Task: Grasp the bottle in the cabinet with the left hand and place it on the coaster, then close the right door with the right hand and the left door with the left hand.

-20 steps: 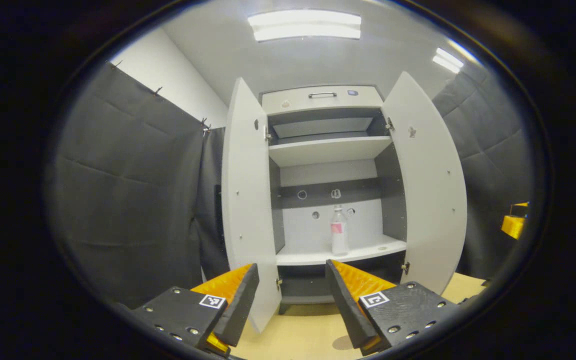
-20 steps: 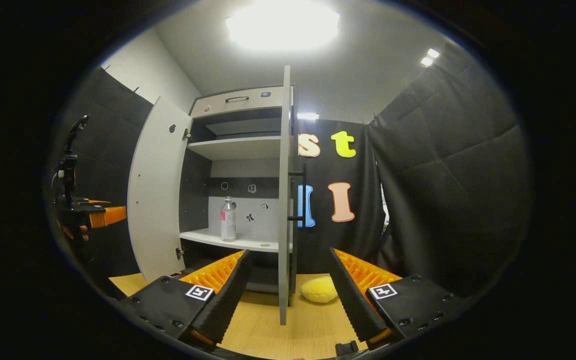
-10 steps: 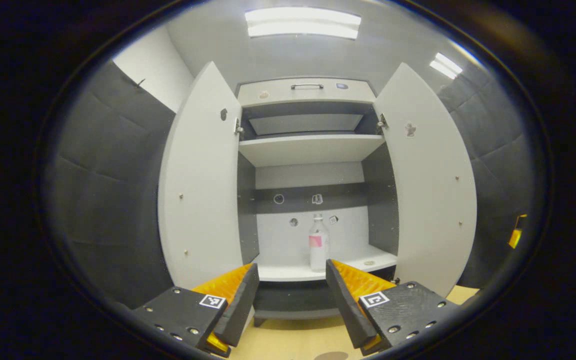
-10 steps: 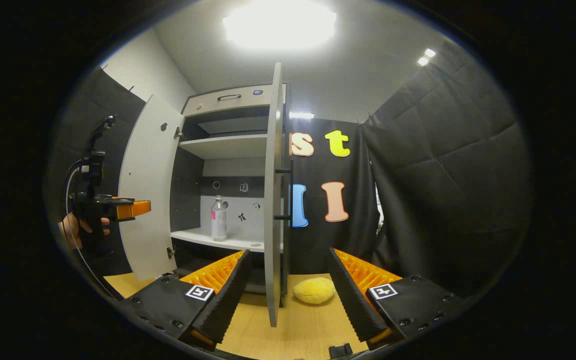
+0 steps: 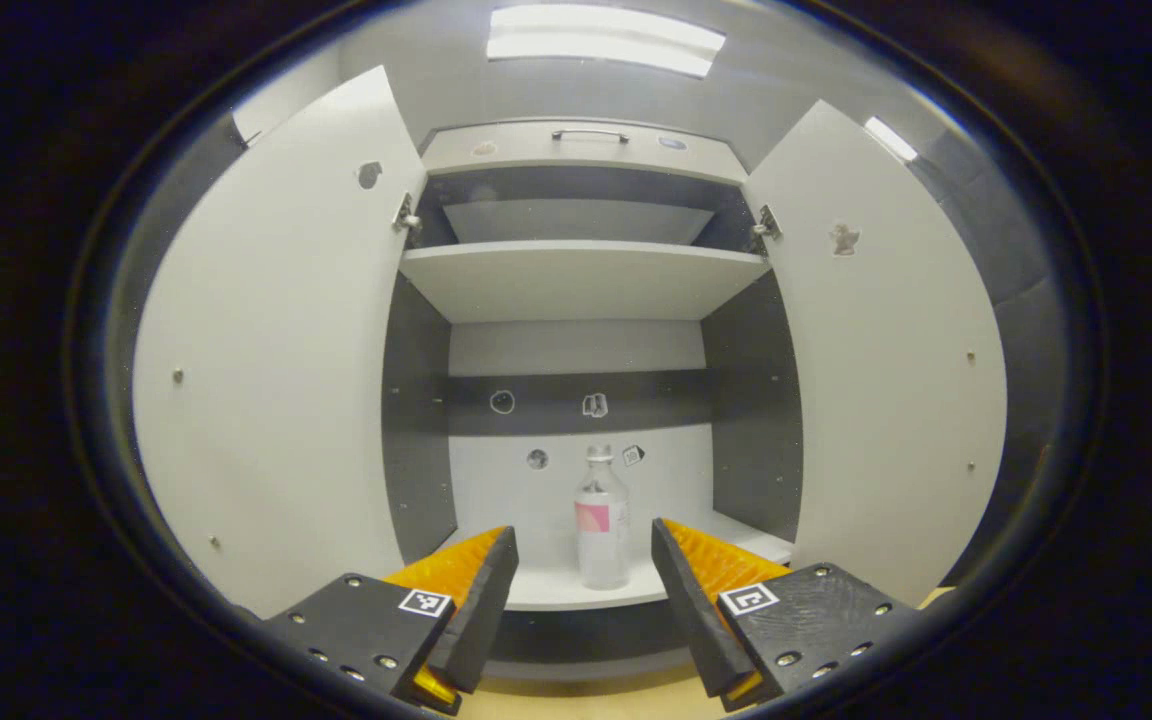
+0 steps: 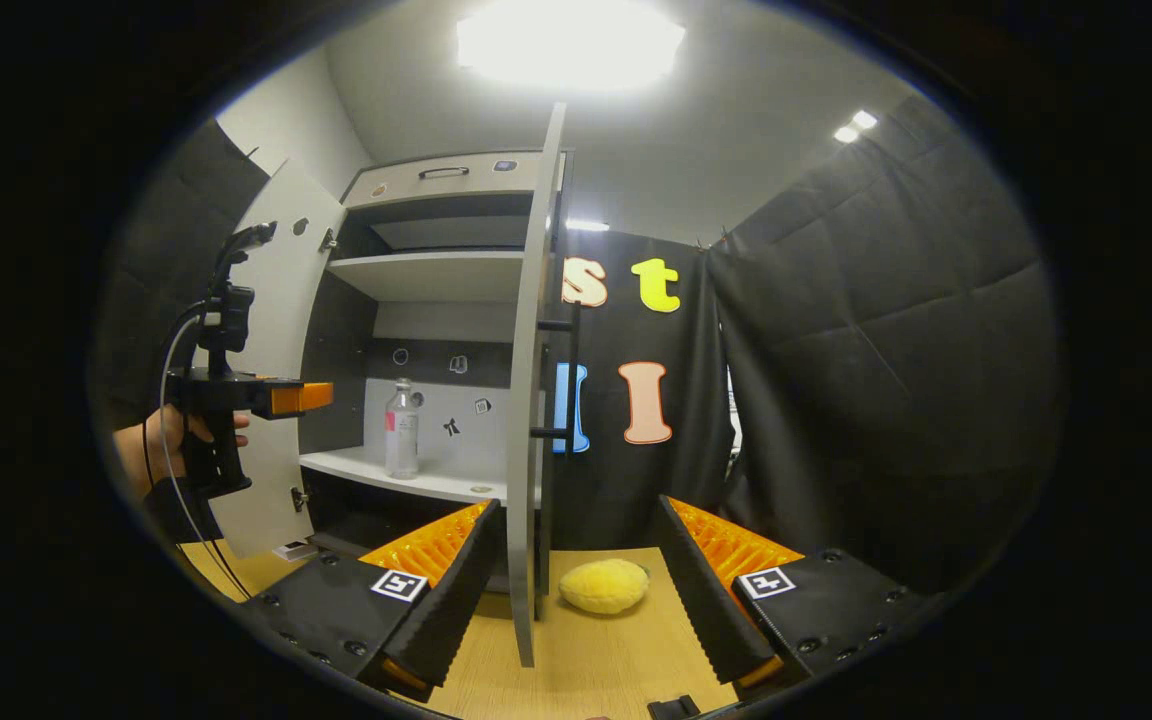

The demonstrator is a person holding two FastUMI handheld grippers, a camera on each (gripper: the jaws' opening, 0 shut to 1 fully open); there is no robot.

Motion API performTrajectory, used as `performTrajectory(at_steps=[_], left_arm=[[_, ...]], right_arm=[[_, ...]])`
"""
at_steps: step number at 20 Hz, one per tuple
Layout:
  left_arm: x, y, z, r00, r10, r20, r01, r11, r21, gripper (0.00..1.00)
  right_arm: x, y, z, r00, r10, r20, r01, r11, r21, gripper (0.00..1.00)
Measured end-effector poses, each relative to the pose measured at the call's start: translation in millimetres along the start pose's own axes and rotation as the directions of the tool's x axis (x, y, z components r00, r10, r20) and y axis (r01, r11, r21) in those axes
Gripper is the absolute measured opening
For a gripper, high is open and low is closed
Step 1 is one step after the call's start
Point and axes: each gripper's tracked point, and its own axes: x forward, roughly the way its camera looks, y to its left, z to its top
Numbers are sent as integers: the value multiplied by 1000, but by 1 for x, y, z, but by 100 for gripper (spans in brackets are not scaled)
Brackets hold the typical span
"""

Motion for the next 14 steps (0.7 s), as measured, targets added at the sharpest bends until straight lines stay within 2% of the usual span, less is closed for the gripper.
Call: performTrajectory(at_steps=[1,2,4,5,6,8,9,10,11,12,14], left_arm=[[11,-1,-4,1000,-10,-1,10,1000,-1,82],[22,-3,-7,1000,-19,-3,19,1000,-2,82],[41,-7,-13,999,-37,-7,37,999,-10,82],[49,-9,-18,999,-46,-9,46,999,-16,82],[58,-11,-22,998,-54,-13,54,998,-20,82],[76,-11,-29,998,-67,-23,66,997,-26,82],[83,-12,-33,997,-72,-29,71,997,-28,82],[92,-12,-37,997,-74,-33,73,997,-31,81],[101,-12,-42,996,-79,-38,77,997,-32,82],[109,-13,-47,996,-81,-44,80,996,-32,82],[123,-12,-57,995,-83,-61,81,996,-33,82]], right_arm=[[3,1,-2,1000,-9,-3,9,1000,2,92],[5,2,-3,1000,-14,-8,14,1000,5,97],[9,5,-6,1000,-24,-15,24,1000,3,97],[10,5,-8,999,-32,-18,32,999,-3,100],[11,5,-10,999,-42,-23,42,999,-11,92],[14,5,-13,998,-60,-33,60,998,-20,97],[16,5,-15,997,-69,-39,69,997,-22,92],[18,5,-18,996,-81,-46,80,997,-24,97],[20,4,-20,994,-94,-52,93,995,-27,92],[21,3,-22,993,-105,-56,104,994,-29,97],[23,2,-25,990,-128,-65,126,991,-32,92]])
